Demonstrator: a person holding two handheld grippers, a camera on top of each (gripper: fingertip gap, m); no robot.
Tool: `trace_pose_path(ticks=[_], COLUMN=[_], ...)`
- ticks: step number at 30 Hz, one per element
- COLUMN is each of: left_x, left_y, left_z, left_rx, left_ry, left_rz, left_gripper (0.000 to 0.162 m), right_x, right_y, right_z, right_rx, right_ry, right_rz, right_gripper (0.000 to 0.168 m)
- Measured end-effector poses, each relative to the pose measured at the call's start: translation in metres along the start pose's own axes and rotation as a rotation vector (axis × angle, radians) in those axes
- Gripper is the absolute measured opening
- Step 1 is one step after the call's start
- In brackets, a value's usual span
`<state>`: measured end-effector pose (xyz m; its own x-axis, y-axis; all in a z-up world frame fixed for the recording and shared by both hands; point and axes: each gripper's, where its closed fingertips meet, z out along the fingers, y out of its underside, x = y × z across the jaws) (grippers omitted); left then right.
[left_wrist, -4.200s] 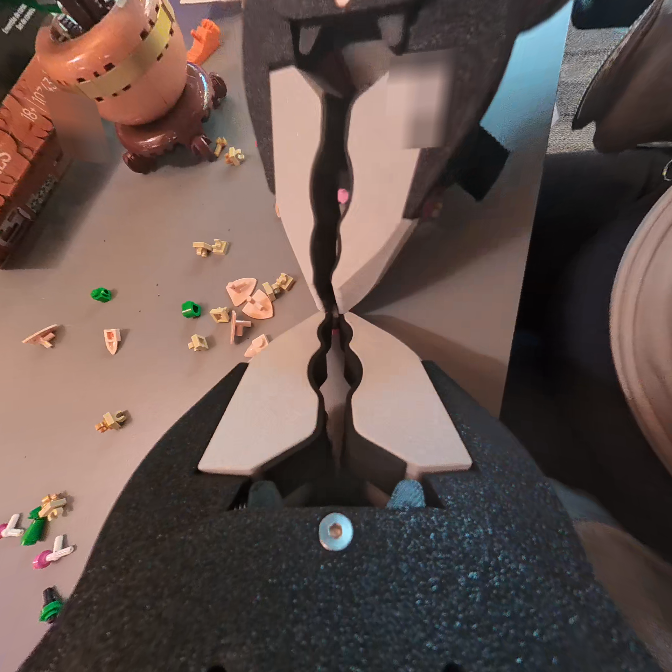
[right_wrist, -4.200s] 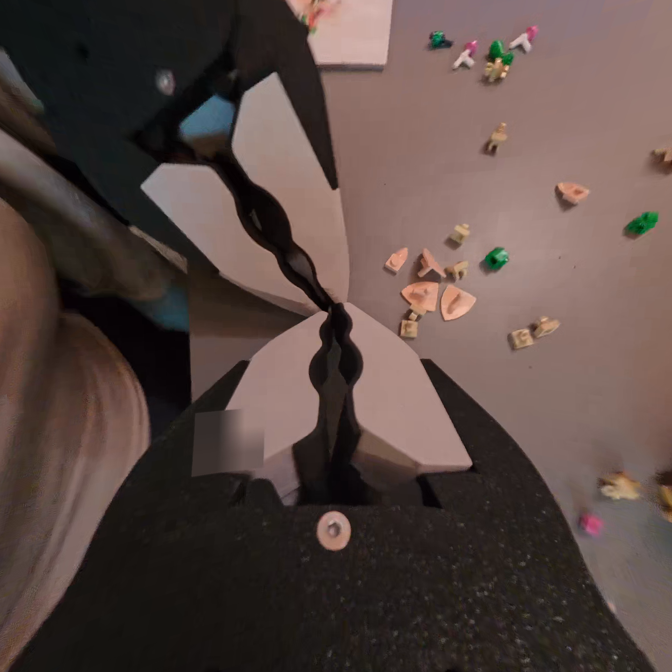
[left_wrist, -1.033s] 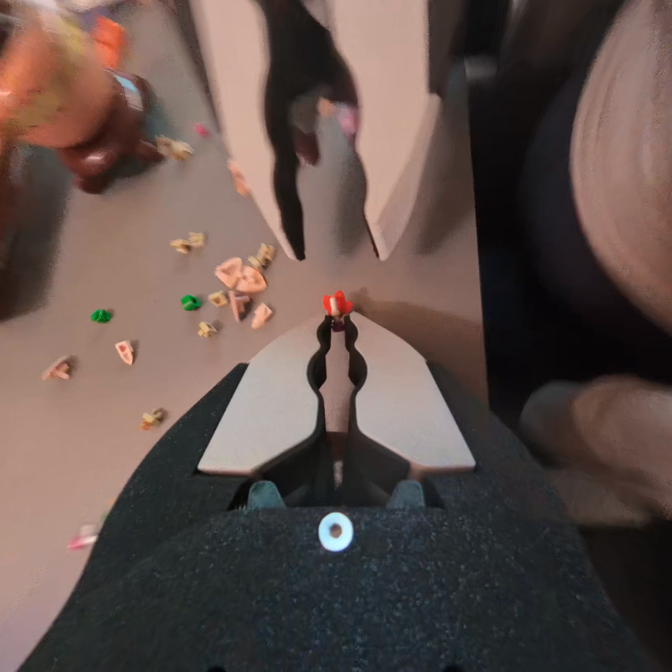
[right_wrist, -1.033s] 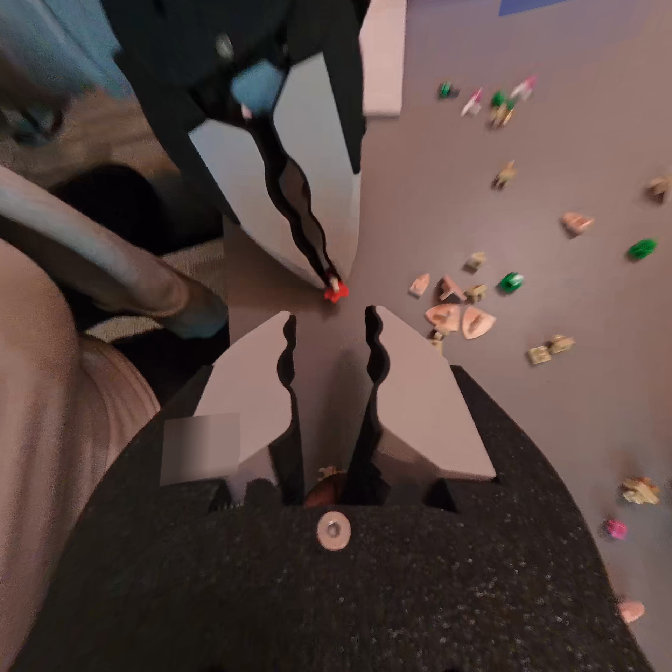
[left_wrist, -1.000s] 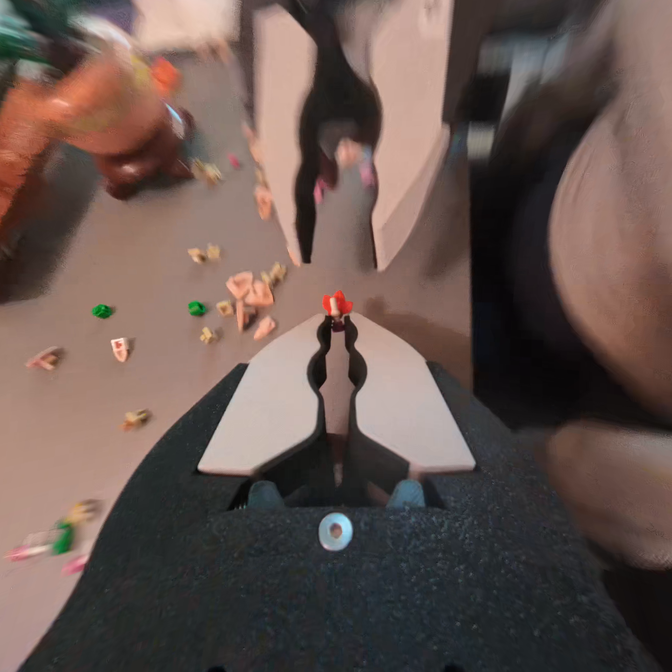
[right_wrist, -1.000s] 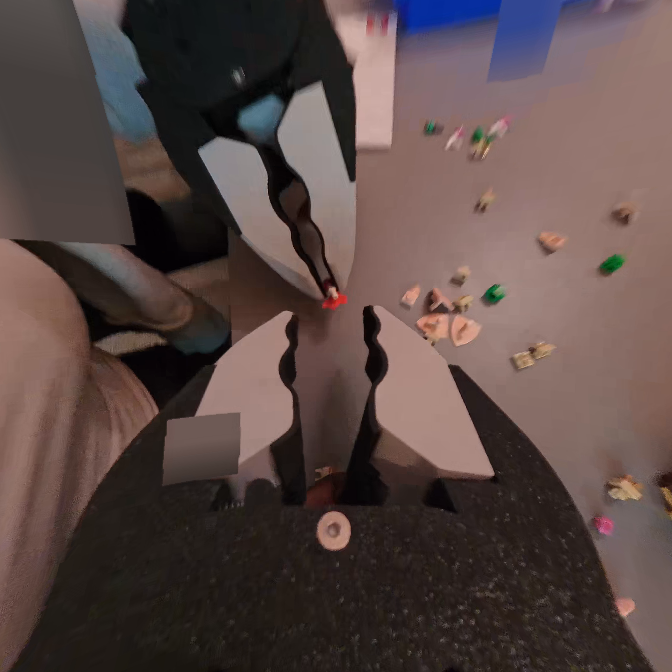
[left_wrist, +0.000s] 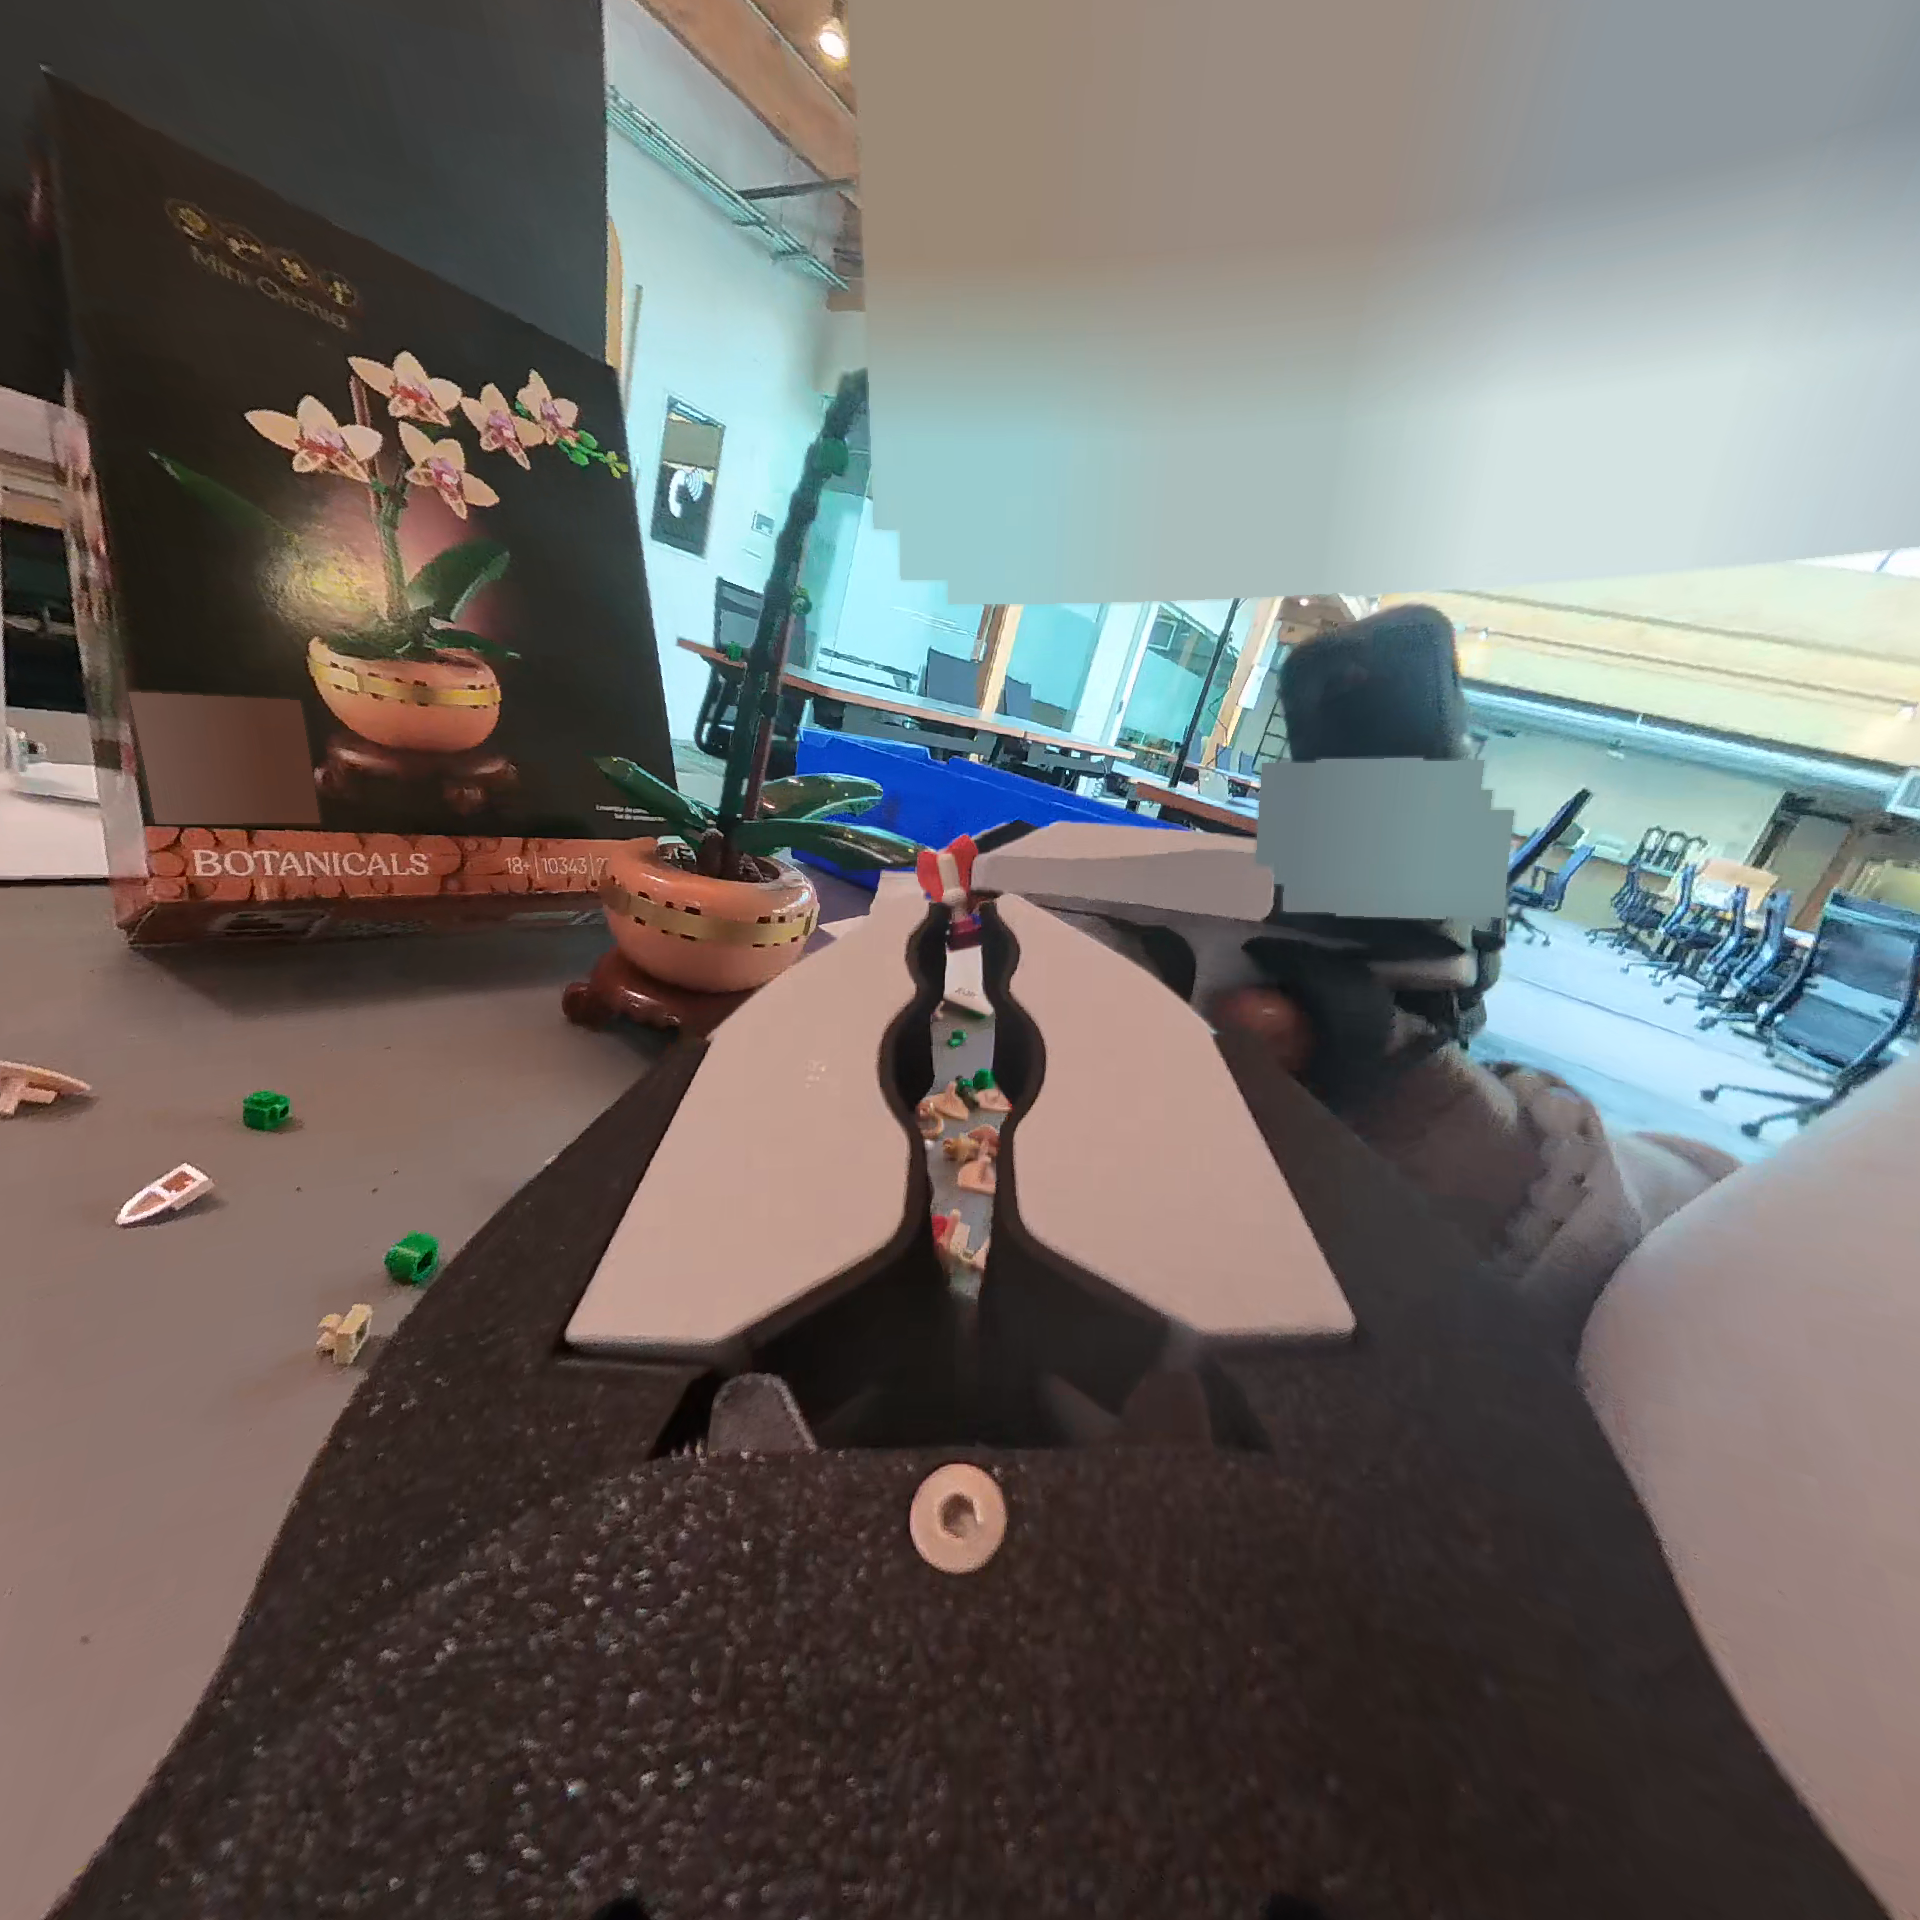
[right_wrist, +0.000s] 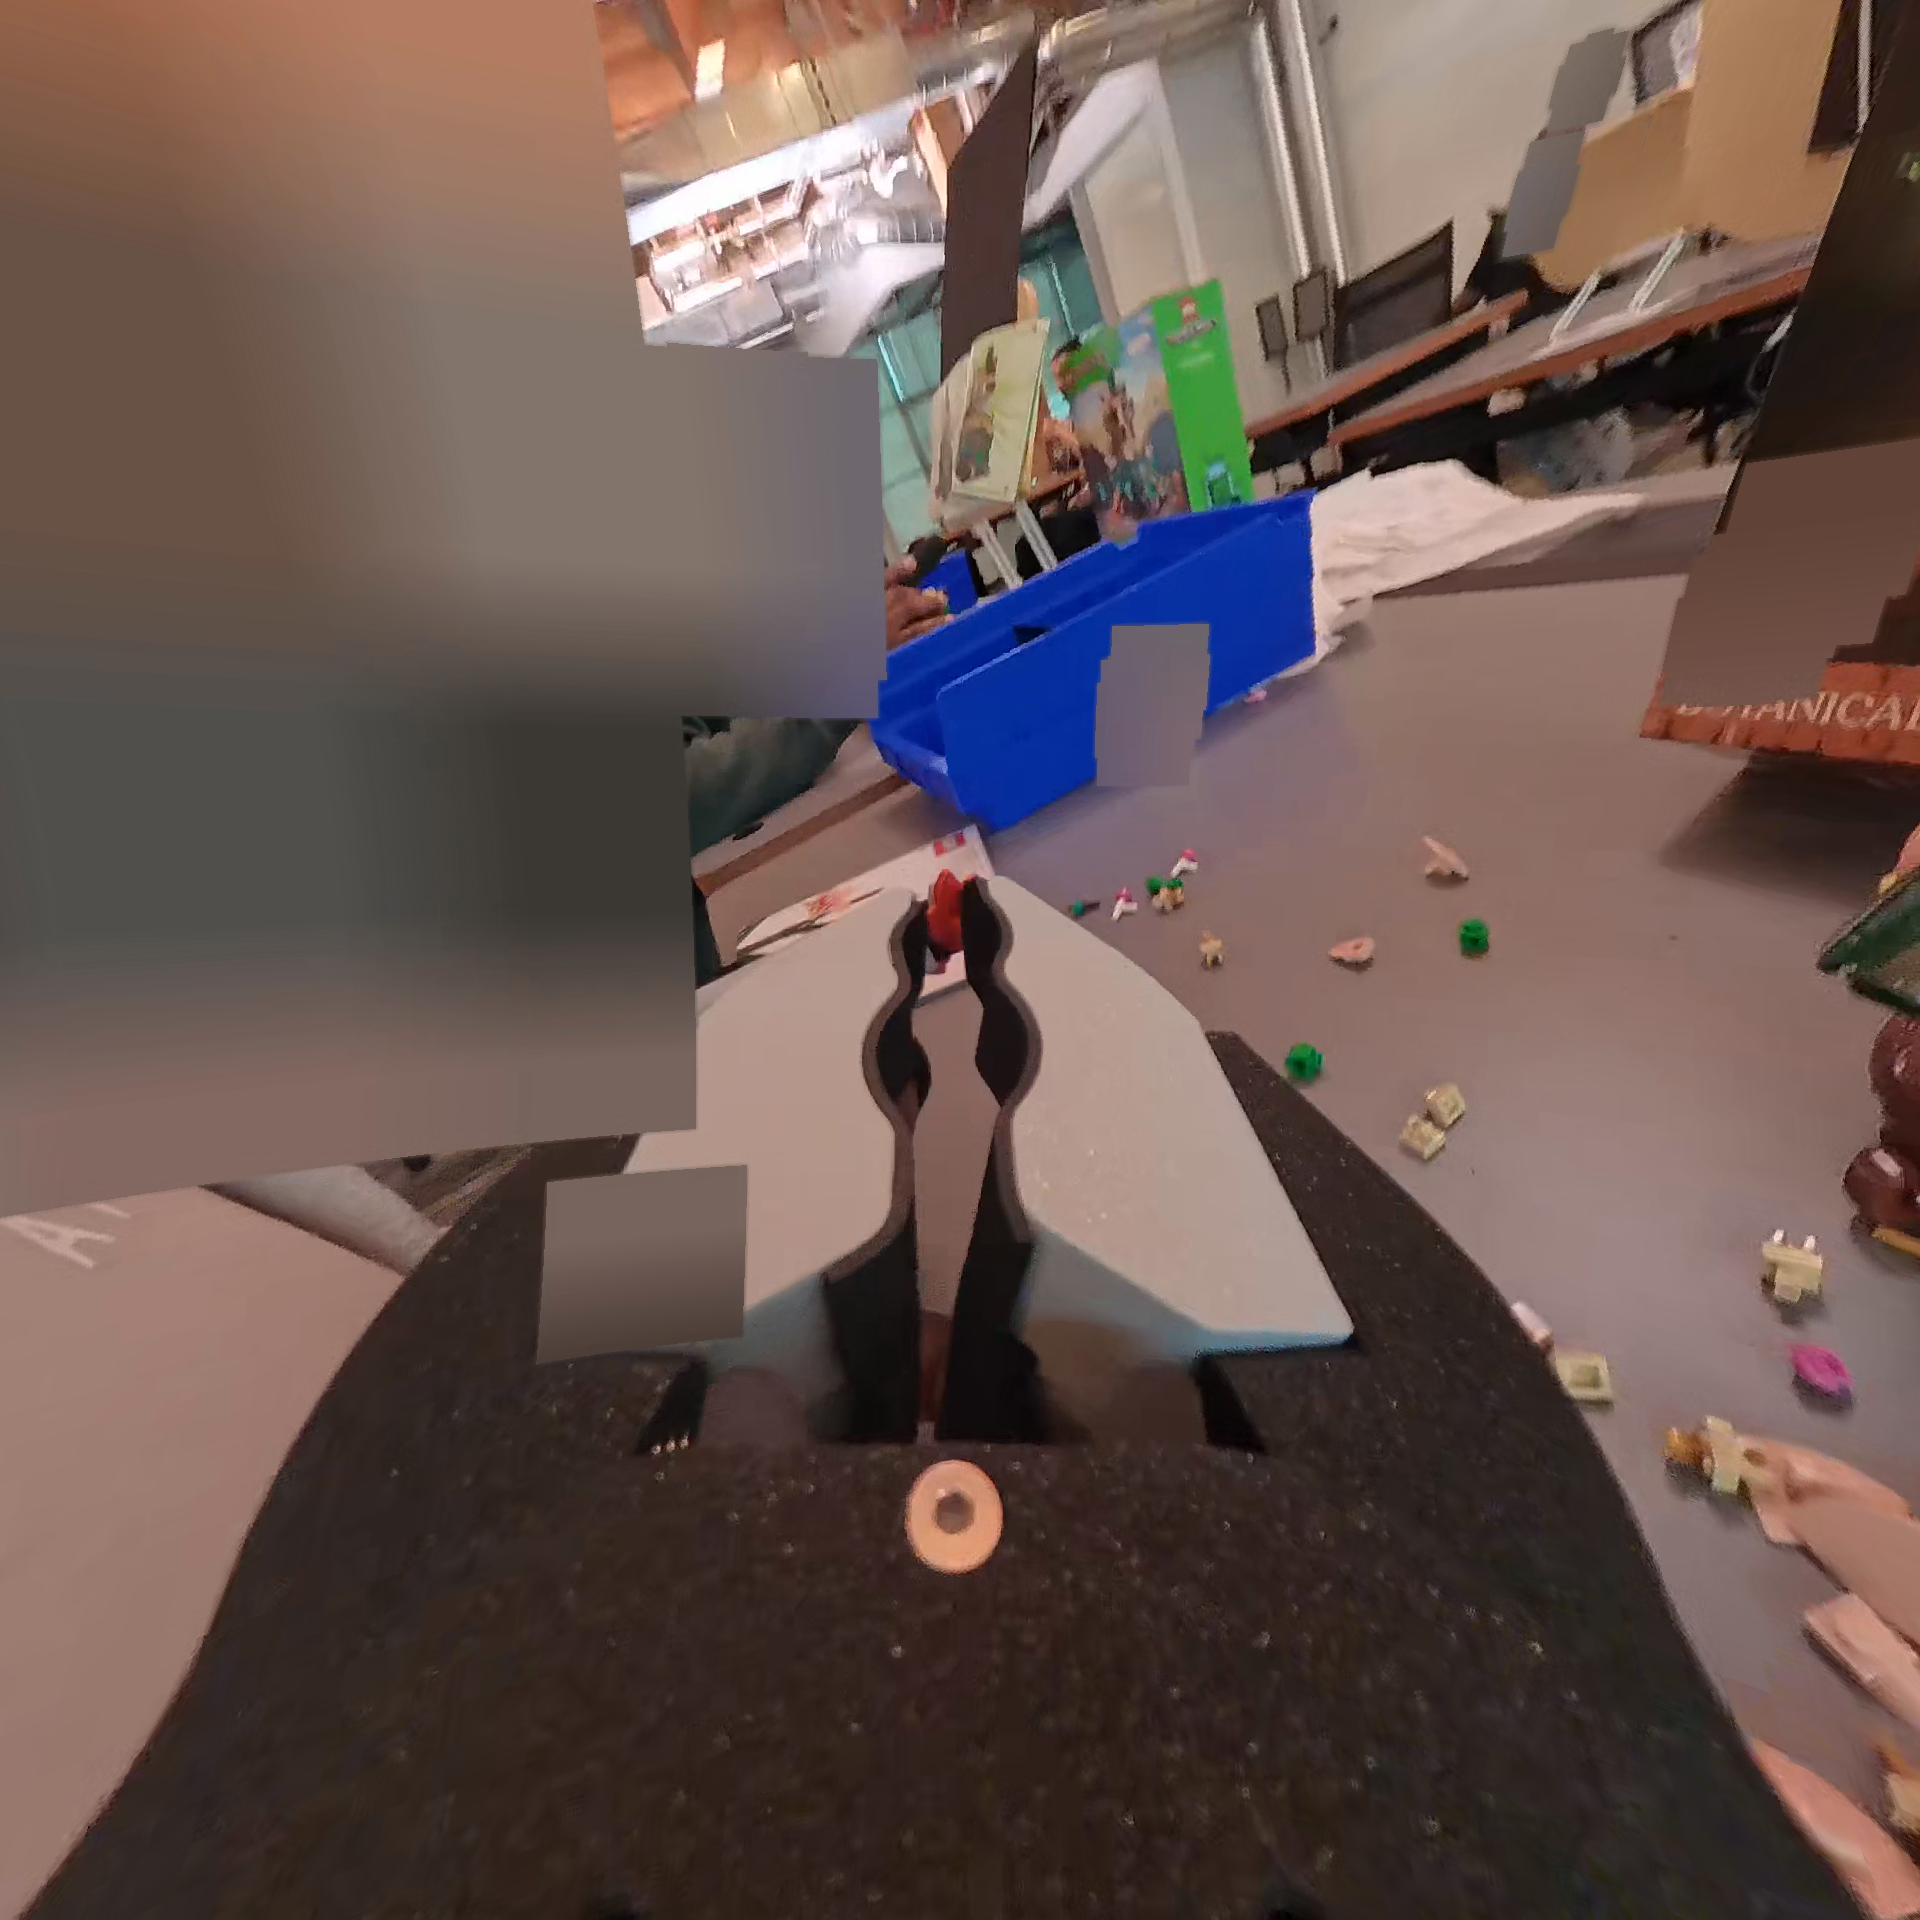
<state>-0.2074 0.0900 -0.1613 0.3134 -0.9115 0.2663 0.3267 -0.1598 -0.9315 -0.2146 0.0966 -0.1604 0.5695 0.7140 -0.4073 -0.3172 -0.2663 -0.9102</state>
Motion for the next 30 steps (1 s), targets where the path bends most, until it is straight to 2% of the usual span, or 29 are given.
trace_pose_path(ticks=[1,6,11,14,18,22,23,27,30], left_x=[0.001,0.014,0.024,0.030,0.033,0.032,0.033,0.029,0.039], left_y=[0.003,0.006,0.015,0.014,0.018,0.019,0.021,0.031,0.036], left_z=[-0.001,-0.006,-0.011,-0.011,-0.013,-0.012,-0.012,-0.015,-0.015], left_rx=[-0.007,-0.032,-0.172,-0.205,-0.234,-0.252,-0.266,-0.373,-0.419], left_ry=[0.006,0.080,0.172,0.237,0.286,0.297,0.301,0.329,0.416], left_rz=[0.021,0.131,0.330,0.306,0.258,0.228,0.252,0.305,0.324], left_gripper=[0.006,0.006,0.005,0.005,0.004,0.003,0.004,0.030,0.029], right_x=[0.000,-0.008,-0.012,-0.016,-0.017,-0.015,-0.014,-0.016,-0.022], right_y=[0.003,0.009,0.017,0.016,0.019,0.018,0.019,0.018,0.025], right_z=[-0.002,-0.012,-0.022,-0.025,-0.029,-0.030,-0.032,-0.037,-0.038], right_rx=[-0.025,-0.118,-0.196,-0.216,-0.243,-0.216,-0.201,-0.141,-0.151], right_ry=[-0.010,-0.096,-0.136,-0.160,-0.119,-0.084,-0.094,-0.122,-0.172], right_rz=[0.025,0.119,-0.033,-0.136,-0.412,-0.448,-0.426,-0.450,-0.473], right_gripper=[0.006,0.006,0.002,0.003,0.003,0.002,0.002,0.000,0.000])
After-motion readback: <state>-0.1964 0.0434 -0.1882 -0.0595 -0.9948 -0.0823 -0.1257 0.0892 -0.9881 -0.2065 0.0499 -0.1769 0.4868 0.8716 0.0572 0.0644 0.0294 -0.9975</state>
